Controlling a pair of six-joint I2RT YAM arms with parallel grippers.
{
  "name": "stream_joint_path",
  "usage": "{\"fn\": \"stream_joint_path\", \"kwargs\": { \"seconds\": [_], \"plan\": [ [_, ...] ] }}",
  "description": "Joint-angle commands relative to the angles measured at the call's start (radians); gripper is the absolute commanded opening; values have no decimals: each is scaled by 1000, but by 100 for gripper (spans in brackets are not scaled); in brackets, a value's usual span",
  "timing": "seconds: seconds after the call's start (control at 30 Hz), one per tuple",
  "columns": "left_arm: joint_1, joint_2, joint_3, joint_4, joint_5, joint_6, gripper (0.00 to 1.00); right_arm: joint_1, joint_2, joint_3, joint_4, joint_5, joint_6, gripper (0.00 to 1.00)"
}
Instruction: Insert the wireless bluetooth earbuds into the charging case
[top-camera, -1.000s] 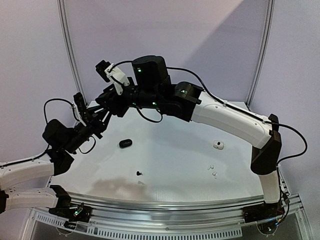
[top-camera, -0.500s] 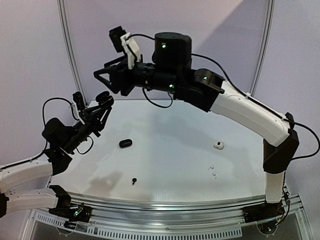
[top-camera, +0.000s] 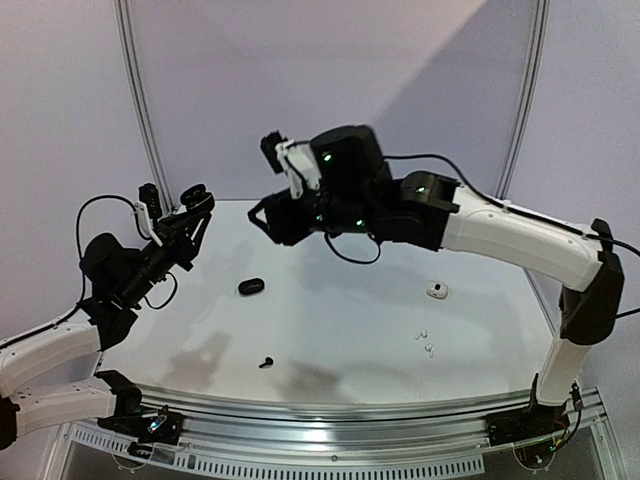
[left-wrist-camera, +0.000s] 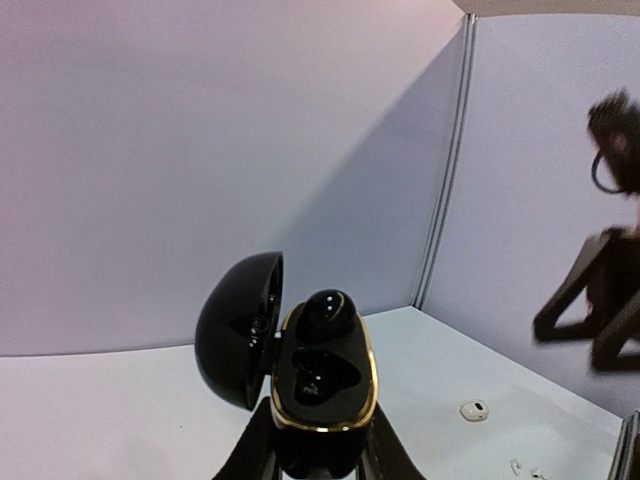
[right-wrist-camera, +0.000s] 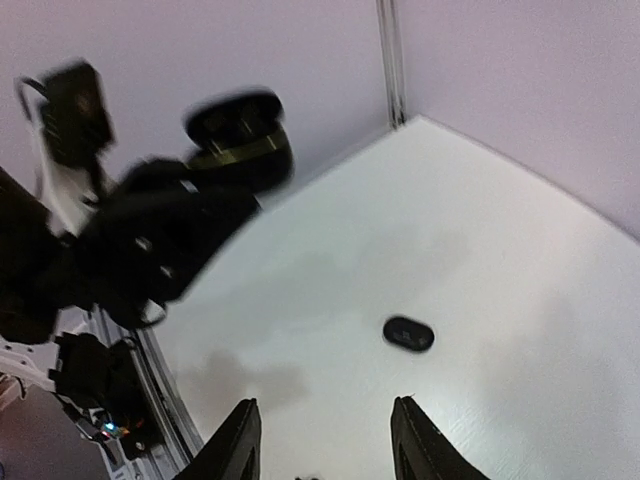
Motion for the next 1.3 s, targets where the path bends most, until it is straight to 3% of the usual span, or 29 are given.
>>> {"fn": "stream_joint_path", "kwargs": {
  "seconds": [0.0, 0.13, 0.2, 0.3, 0.5, 0.73, 0.9, 1.0, 1.13, 1.27],
  "plan": [
    [19, -20, 18, -47, -11, 14, 0, -4, 172, 109, -290, 59, 220, 44],
    [22, -24, 14, -51, 3, 7, 0, 10, 359, 235, -416, -60, 261, 25],
    [22, -21, 10, -48, 7, 4, 0, 27, 414, 240, -407, -134, 241, 23],
    [21, -15, 4, -36, 12, 0, 0, 38, 467, 251, -365, -221, 195, 28],
    [22, -16, 9, -42, 25, 2, 0, 39, 572, 313, -483, -149, 257, 41],
    [22, -6, 1, -29, 35, -12, 0, 39, 585, 271, -507, -172, 260, 28],
    [22, -5, -8, -24, 39, -16, 0, 42, 505, 124, -411, -234, 259, 39],
    [22, 5, -8, -16, 46, -20, 0, 41, 511, 150, -408, -227, 268, 49],
    [22, 11, -10, -7, 50, -22, 0, 42, 586, 253, -431, -208, 289, 49],
    [22, 18, -17, -2, 57, -27, 0, 42, 591, 252, -422, -187, 310, 48]
  ]
}}
